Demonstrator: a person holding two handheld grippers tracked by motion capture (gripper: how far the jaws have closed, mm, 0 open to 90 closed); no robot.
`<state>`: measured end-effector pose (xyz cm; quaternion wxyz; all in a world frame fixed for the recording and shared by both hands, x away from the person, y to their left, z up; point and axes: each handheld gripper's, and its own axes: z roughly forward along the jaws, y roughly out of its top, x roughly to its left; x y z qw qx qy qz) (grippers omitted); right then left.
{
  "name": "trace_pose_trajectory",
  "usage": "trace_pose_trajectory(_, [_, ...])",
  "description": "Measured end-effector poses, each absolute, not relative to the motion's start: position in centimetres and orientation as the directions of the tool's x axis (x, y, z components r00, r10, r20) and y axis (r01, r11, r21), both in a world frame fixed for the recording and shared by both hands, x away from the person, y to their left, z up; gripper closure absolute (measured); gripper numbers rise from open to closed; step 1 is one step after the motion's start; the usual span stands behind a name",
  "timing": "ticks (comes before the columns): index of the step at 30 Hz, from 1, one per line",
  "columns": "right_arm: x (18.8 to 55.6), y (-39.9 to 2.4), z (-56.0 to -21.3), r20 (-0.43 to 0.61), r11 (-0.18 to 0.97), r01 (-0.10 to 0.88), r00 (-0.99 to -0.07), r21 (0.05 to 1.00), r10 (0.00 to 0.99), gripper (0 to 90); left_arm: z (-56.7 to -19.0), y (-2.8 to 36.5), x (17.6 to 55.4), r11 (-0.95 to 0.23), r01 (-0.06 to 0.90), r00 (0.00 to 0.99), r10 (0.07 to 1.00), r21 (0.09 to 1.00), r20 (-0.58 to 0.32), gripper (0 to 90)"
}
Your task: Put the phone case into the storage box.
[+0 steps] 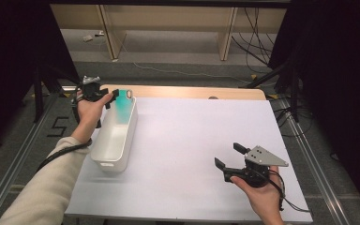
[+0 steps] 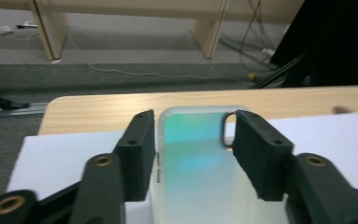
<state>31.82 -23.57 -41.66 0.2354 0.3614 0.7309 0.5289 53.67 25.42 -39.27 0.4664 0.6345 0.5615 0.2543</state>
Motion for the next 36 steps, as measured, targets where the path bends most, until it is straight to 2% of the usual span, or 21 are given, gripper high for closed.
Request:
trace_pose_trajectory(6, [31.8,-23.6,-41.6,0.044,0.177,0.284,-0.629,0.943,0.776,15.9,-38.6,25.6,52.3,0.024,0.465,0.304,0.935,0.885,-0.185,29.4])
trace_pose_trajectory(9, [31.8,-23.6,-41.7,0.039,0.178,0.279,-0.629,0.944,0.777,15.9,-38.7,25.5,51.6,0.048,0.471,0.310,0.926,0.881,-0.216,22.7])
trace_pose_trajectory(11, [31.8,-23.6,-41.7,0.036,0.180,0.278,-0.626,0.944,0.779,15.9,-38.7,25.5,51.2,0.033,0.466,0.309,0.930,0.884,-0.198,18.4])
trace_pose_trajectory(14, [31.8,-23.6,-41.6,0.019,0.192,0.270,-0.622,0.943,0.783,15.8,-38.7,25.5,50.7,0.032,0.458,0.312,0.930,0.888,-0.194,15.3])
trace_pose_trajectory(36, [31.9,-23.6,-41.7,0.034,0.176,0.272,-0.624,0.946,0.781,15.5,-38.7,25.9,46.5,0.004,0.407,0.383,0.907,0.913,-0.175,15.1])
